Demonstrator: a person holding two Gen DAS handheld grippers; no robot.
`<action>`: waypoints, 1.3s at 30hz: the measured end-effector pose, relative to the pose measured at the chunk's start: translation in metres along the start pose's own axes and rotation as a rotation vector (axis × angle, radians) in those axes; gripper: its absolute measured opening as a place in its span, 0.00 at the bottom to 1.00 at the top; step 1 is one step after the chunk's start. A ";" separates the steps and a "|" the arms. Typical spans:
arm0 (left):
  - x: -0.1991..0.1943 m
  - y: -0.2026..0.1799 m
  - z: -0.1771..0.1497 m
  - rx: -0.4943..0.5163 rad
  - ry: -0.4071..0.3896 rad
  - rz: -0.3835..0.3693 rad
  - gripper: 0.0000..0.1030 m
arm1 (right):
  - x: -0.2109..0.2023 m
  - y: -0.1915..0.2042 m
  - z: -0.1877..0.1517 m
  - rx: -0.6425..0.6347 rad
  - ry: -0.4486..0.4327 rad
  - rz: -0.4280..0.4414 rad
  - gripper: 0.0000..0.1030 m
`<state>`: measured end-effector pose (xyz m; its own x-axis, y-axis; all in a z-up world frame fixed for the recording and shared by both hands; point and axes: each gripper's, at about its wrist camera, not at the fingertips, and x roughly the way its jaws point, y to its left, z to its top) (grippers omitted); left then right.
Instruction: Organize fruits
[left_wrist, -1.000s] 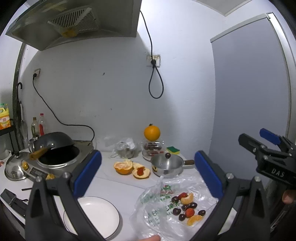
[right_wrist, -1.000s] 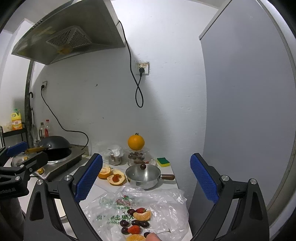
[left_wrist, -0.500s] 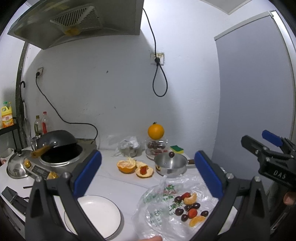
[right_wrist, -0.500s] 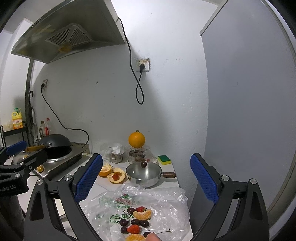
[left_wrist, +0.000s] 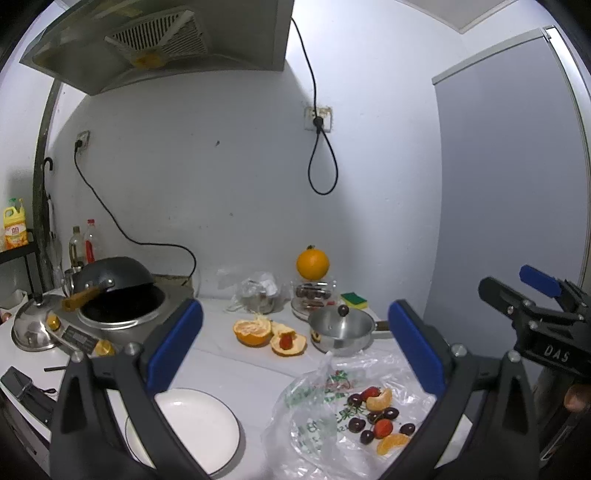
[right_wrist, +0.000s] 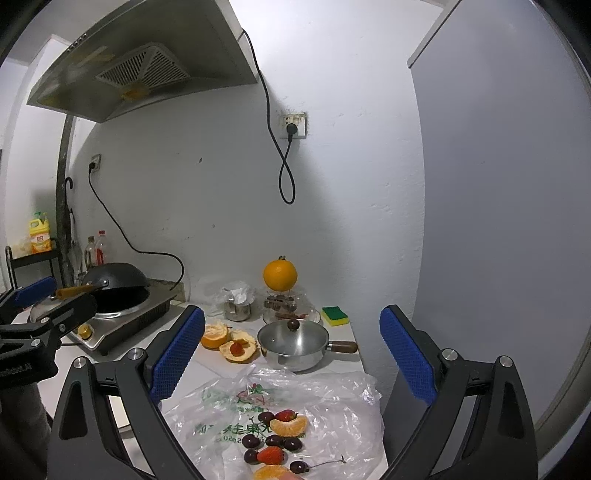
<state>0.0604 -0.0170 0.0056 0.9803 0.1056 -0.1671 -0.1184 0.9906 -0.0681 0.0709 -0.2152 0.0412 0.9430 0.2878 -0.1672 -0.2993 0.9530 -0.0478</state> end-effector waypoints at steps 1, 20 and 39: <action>0.000 0.000 0.000 -0.004 0.004 -0.007 0.99 | 0.000 -0.001 0.000 0.001 0.001 0.001 0.95; 0.005 0.000 -0.004 -0.012 0.009 -0.023 0.98 | 0.007 -0.003 -0.001 -0.008 0.021 0.009 0.95; 0.021 -0.008 -0.021 0.026 0.064 -0.019 0.98 | 0.017 -0.014 -0.014 0.001 0.063 0.034 0.95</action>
<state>0.0784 -0.0246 -0.0178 0.9700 0.0815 -0.2289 -0.0945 0.9944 -0.0467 0.0886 -0.2249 0.0249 0.9213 0.3132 -0.2304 -0.3306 0.9429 -0.0399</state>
